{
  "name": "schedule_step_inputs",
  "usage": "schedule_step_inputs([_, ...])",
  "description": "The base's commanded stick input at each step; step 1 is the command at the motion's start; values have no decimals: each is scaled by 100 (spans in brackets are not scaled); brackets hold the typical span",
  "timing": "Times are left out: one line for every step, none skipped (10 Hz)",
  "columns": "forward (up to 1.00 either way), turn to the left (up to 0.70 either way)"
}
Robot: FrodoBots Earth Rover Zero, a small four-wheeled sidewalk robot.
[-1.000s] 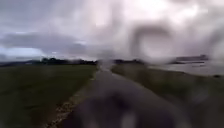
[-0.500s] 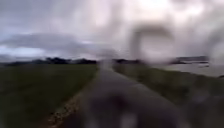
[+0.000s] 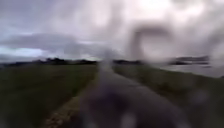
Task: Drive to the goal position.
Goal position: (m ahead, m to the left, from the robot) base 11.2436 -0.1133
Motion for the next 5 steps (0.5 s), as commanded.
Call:
schedule_step_inputs([70, 0])
schedule_step_inputs([70, 0])
schedule_step_inputs([70, 0])
schedule_step_inputs([70, 0])
schedule_step_inputs([70, 0])
